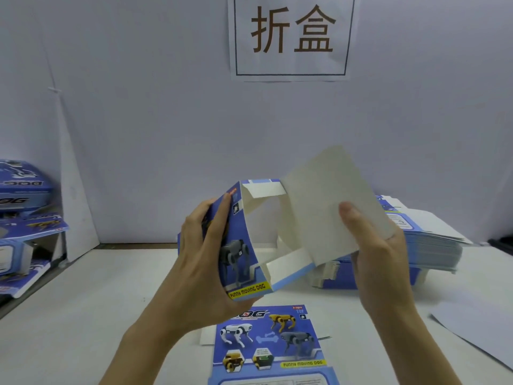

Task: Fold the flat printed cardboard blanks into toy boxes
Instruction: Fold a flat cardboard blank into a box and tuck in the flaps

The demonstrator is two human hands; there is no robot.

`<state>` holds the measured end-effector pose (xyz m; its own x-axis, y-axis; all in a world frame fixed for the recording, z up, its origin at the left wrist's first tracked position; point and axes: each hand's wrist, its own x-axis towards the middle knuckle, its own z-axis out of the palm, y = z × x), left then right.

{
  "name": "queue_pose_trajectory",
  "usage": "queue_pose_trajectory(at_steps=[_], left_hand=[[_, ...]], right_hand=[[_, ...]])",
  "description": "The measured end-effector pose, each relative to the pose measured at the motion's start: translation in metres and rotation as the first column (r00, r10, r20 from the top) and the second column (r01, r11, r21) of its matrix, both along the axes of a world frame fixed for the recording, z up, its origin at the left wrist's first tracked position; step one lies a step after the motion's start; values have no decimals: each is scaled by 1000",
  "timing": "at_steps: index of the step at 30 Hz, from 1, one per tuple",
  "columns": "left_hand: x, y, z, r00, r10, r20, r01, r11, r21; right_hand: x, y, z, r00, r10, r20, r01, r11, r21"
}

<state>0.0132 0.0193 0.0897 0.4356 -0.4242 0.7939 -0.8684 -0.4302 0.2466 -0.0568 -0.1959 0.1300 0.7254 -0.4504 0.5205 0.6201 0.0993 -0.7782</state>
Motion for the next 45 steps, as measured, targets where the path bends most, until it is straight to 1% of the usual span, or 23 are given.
queue_pose_trajectory(at_steps=[1, 3, 4, 6, 7, 8, 10, 12, 14, 15, 17, 19, 21, 23, 25, 28, 30, 32, 34, 37, 40, 43, 45], left_hand=[[-1, 0, 2, 1000, -17, 9, 17, 1000, -16], [-3, -2, 5, 998, -41, 56, 44, 998, -45], [-5, -4, 5, 996, -68, 65, 71, 996, -57], [-10, -8, 5, 994, -102, 48, 104, 993, -56], [-11, -9, 5, 994, -107, 37, 108, 993, -42], [-12, -9, 5, 994, -104, 35, 105, 994, -27], [-13, -8, 6, 993, -112, 37, 113, 993, -29], [-12, -7, 11, 992, -123, 40, 125, 990, -58], [-14, -7, 12, 992, -119, 42, 121, 990, -73], [-15, -10, 12, 993, -114, 41, 116, 991, -69], [-20, -17, 10, 992, -121, 42, 123, 991, -43], [-21, -24, 9, 994, -106, 21, 107, 991, -74], [-20, -25, 13, 989, -104, -109, 83, 980, -179], [-17, -19, 13, 995, -73, -65, 66, 993, -101], [-11, -8, 10, 999, -50, -9, 49, 997, -54], [-8, 3, 9, 994, -77, -84, 70, 995, -74], [-8, 5, 8, 994, -43, -96, 40, 999, -29], [-9, 3, 6, 997, 23, -69, -21, 999, 36], [-11, 2, 5, 997, 66, -47, -62, 995, 81], [-11, 2, 5, 995, 81, -54, -75, 993, 96], [-11, 3, 6, 996, 71, -53, -66, 994, 93], [-12, 3, 7, 997, 53, -59, -48, 996, 80], [-13, 2, 8, 997, 38, -63, -34, 997, 66]], right_hand=[[2, 0, -2, 993, 112, -23, -108, 984, 139], [8, 2, -7, 941, 324, -98, -256, 871, 419], [12, 3, -10, 891, 431, -144, -298, 793, 532], [17, 10, -16, 728, 650, -216, -394, 655, 645], [18, 14, -19, 655, 706, -267, -426, 638, 642], [18, 15, -22, 617, 718, -322, -443, 655, 613], [20, 10, -23, 602, 702, -381, -452, 693, 562], [20, 3, -20, 635, 702, -322, -484, 687, 542], [20, -2, -16, 688, 701, -185, -529, 660, 534], [20, -3, -15, 691, 714, -116, -560, 629, 538], [20, 1, -14, 610, 791, -55, -660, 545, 517], [19, 3, -18, 533, 838, -115, -703, 515, 491], [19, 0, -21, 534, 817, -216, -668, 565, 485], [20, -3, -20, 596, 762, -255, -607, 635, 479], [22, -7, -17, 711, 673, -204, -523, 700, 487], [21, -13, -13, 884, 453, -114, -359, 816, 453], [19, -14, -15, 946, 299, -128, -249, 919, 307], [17, -13, -18, 988, 87, -129, -75, 992, 97], [15, -10, -20, 996, -91, -13, 89, 992, -84], [14, -6, -21, 977, -180, 116, 204, 949, -239], [15, -6, -24, 963, -221, 158, 257, 929, -268], [16, -9, -26, 961, -201, 190, 247, 933, -260], [17, -12, -27, 953, -211, 219, 274, 908, -318]])
